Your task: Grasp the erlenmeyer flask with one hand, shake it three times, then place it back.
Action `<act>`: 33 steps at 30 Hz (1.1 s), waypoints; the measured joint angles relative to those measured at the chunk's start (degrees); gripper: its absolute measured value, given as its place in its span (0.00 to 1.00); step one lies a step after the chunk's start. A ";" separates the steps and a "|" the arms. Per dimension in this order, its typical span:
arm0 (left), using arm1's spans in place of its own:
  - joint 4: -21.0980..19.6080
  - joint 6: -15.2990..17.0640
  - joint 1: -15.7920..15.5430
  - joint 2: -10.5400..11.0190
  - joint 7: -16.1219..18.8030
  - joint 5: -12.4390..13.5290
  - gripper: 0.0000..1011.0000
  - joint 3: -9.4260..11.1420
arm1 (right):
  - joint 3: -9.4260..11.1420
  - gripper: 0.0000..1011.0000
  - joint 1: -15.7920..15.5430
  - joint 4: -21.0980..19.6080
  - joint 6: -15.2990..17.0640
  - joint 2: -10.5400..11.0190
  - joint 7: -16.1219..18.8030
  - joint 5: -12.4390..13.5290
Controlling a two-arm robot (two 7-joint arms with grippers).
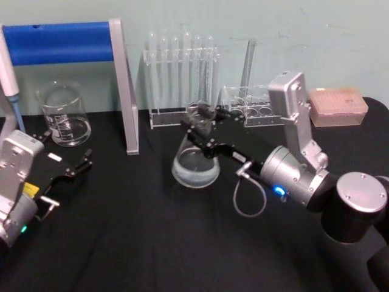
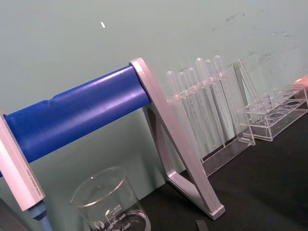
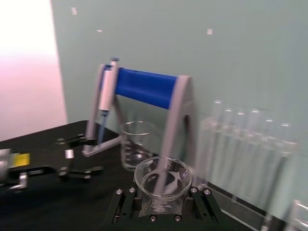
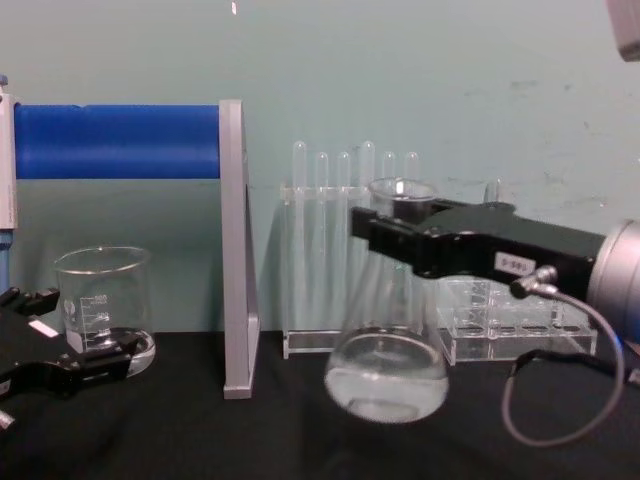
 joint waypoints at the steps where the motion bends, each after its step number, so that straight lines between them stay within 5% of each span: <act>1: 0.00 0.00 0.00 0.00 0.00 0.00 0.99 0.00 | 0.42 0.45 0.24 0.48 -0.11 -0.04 -0.53 -0.09; 19: 0.00 0.00 0.00 0.00 0.00 0.00 0.99 0.00 | 7.36 0.45 2.24 5.76 -0.97 -1.07 -6.58 -2.33; 33: 0.00 0.00 0.00 0.00 0.00 0.00 0.99 0.00 | 10.14 0.45 2.47 7.10 -1.02 -1.88 -7.39 -3.94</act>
